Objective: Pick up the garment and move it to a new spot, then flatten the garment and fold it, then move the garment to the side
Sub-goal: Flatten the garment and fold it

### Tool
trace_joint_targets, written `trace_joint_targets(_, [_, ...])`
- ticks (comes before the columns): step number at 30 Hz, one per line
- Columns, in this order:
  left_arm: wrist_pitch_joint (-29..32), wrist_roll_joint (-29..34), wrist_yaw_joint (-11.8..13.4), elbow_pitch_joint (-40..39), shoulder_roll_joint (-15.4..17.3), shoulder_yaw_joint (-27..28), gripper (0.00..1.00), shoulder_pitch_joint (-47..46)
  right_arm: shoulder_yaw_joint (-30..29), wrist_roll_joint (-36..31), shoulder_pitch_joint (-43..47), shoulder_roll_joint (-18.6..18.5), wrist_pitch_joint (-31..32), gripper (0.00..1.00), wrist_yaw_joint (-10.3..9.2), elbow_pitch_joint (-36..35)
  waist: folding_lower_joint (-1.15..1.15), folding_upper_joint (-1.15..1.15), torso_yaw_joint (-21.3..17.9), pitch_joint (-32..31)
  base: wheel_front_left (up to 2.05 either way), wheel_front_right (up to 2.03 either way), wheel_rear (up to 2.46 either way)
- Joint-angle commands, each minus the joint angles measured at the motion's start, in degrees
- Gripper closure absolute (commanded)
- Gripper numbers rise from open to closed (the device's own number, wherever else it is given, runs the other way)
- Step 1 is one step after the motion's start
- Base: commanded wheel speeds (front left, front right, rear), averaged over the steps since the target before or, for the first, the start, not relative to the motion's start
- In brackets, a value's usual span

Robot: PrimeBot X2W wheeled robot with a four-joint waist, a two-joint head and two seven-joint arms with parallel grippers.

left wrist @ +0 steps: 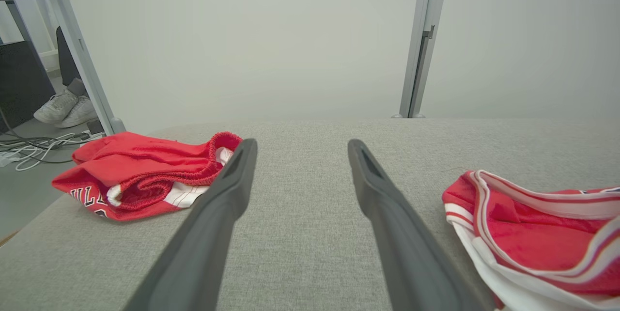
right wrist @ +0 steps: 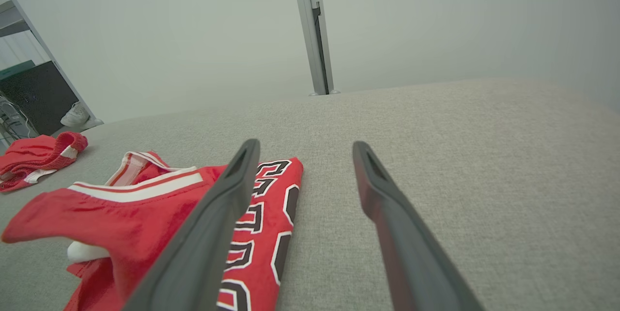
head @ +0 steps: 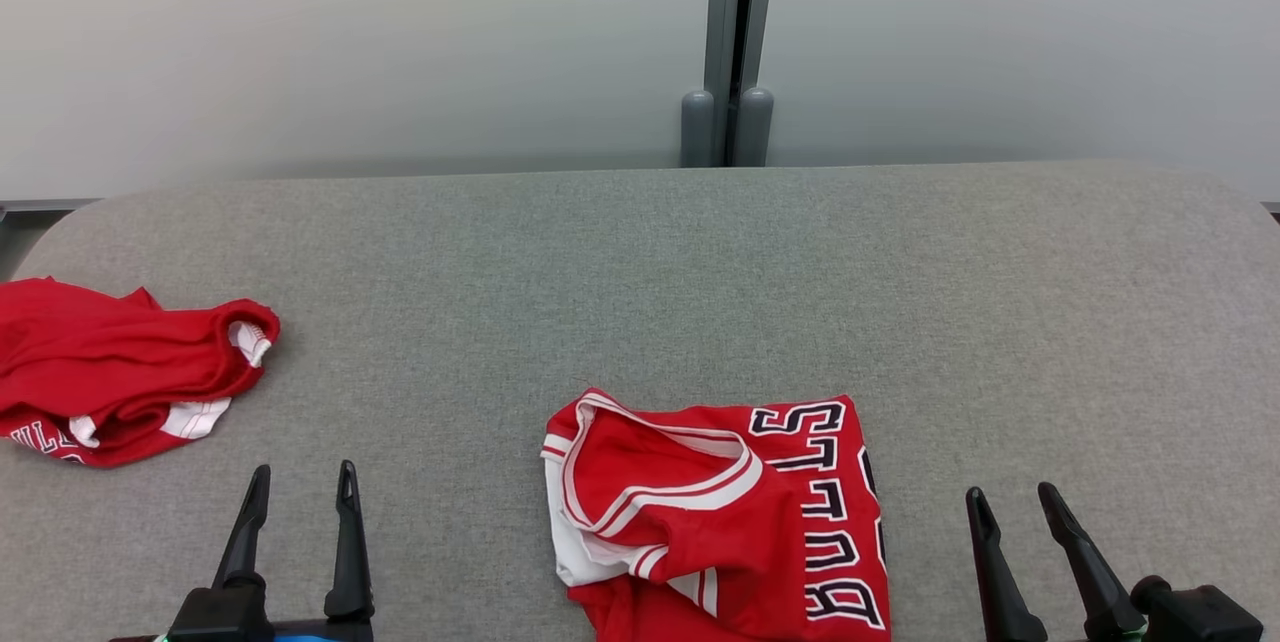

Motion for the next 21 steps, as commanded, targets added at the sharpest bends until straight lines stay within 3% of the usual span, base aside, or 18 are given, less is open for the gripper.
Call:
trace_joint_targets(1, [-0.1, 0.3, -0.2, 0.0, 0.0, -0.2, 0.0, 0.4, -0.2, 0.0, -0.1, 0.0, 0.1, 0.0, 0.02, 0.1, 0.0, 0.01, 0.0, -0.1, 0.0, 0.0, 0.0])
trace_joint_targets(8, [-0.1, -1.4, -1.5, -2.1, -0.1, -4.5, 0.0, 0.6, -0.8, 0.0, 0.4, 0.0, 0.3, 0.0, 0.02, 0.0, 0.0, 0.01, 0.1, -0.6, 0.0, 0.0, 0.0])
trace_joint_targets(15, [-0.1, -3.2, -2.7, -2.2, 0.0, -14.8, 0.0, -0.3, -0.9, -0.4, 0.5, 0.0, 0.7, 0.0, 0.02, -0.1, 0.0, 0.01, 0.2, -0.6, 0.0, 0.0, 0.0])
trace_joint_targets(21, [3.4, -6.6, -2.9, -4.3, 1.1, -24.4, 0.0, -1.2, -0.9, -0.7, 0.0, 0.0, 1.1, 0.0, 0.02, -0.2, 0.0, 0.01, -0.3, -0.2, 0.0, 0.0, 0.0])
